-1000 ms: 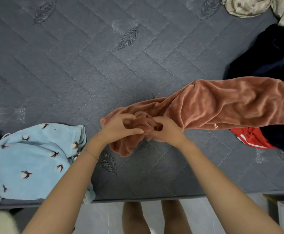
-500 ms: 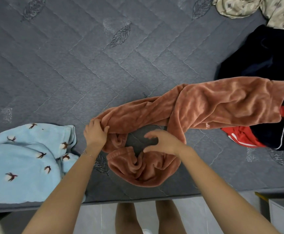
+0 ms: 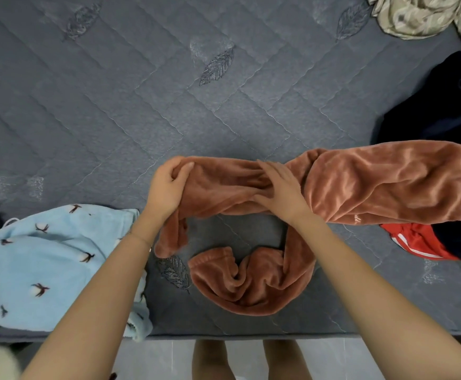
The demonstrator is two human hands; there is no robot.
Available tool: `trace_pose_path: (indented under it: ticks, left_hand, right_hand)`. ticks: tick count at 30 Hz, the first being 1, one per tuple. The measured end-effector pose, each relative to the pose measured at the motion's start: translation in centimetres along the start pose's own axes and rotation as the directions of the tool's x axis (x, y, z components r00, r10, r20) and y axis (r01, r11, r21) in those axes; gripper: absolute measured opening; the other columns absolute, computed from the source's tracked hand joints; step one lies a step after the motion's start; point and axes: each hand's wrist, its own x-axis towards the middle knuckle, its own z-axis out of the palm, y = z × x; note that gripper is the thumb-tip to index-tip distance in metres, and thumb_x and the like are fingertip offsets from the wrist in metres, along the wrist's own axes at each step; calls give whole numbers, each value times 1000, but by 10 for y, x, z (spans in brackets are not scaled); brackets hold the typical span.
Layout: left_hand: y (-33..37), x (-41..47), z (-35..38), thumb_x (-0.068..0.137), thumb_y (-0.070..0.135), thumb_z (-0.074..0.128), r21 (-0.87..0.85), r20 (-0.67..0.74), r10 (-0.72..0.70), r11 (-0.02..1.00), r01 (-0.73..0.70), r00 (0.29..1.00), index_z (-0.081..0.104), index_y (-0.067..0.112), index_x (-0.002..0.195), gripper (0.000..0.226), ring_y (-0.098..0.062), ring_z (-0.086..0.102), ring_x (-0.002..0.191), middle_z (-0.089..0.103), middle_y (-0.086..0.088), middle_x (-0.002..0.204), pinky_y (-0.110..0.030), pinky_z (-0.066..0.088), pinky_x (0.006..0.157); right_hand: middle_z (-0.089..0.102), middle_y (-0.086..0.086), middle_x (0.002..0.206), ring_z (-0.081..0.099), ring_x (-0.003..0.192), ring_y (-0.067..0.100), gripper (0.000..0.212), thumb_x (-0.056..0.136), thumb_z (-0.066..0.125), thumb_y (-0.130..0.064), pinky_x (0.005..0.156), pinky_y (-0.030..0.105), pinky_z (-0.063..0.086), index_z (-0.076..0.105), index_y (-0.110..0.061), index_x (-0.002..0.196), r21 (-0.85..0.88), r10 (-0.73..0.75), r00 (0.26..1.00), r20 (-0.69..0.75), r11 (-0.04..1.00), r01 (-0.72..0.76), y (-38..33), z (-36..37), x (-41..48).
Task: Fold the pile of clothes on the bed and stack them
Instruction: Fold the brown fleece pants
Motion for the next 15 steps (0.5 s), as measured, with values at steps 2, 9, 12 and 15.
trace_pose_path:
  ticks: [2, 9, 12, 15]
  left_hand:
    - [2, 10, -5, 99, 13, 53, -42, 64, -49, 998, 52, 997, 67, 19, 94, 15, 12, 57, 80, 66, 11, 89, -7, 41, 80]
    - [-12, 43, -37, 99, 20, 53, 34, 282, -189, 982, 187, 941, 70, 5, 96, 23, -16, 59, 83, 65, -11, 89, -28, 46, 80]
    - [-25, 65, -45, 98, 20, 55, 118, 340, -209, 977, 179, 917, 67, -6, 99, 29, -21, 52, 80, 59, -18, 85, -32, 43, 75]
    - [-38, 84, -45, 94, 16, 61, 227, 277, -134, 971, 71, 952, 70, 1, 99, 18, -15, 56, 86, 64, -6, 88, -20, 39, 74]
  right_hand:
    - [40, -2, 150, 28, 143, 20, 76, 81, 72, -47, 117, 46, 20, 40, -25, 146, -1, -36, 998, 53, 999, 36, -6, 1, 11]
    - [50, -6, 144, 42, 135, 9, 75, 81, 61, -62, 115, 36, 33, 45, -25, 144, 305, 57, 969, 242, 943, -132, -19, 11, 42]
    - [54, -4, 140, 47, 131, 11, 67, 82, 67, -54, 113, 33, 35, 52, -21, 139, 270, 62, 973, 220, 955, -122, -20, 22, 52]
    - [58, -1, 135, 50, 127, 16, 59, 82, 72, -46, 111, 38, 36, 58, -18, 132, 137, 62, 980, 187, 987, -89, -20, 34, 64]
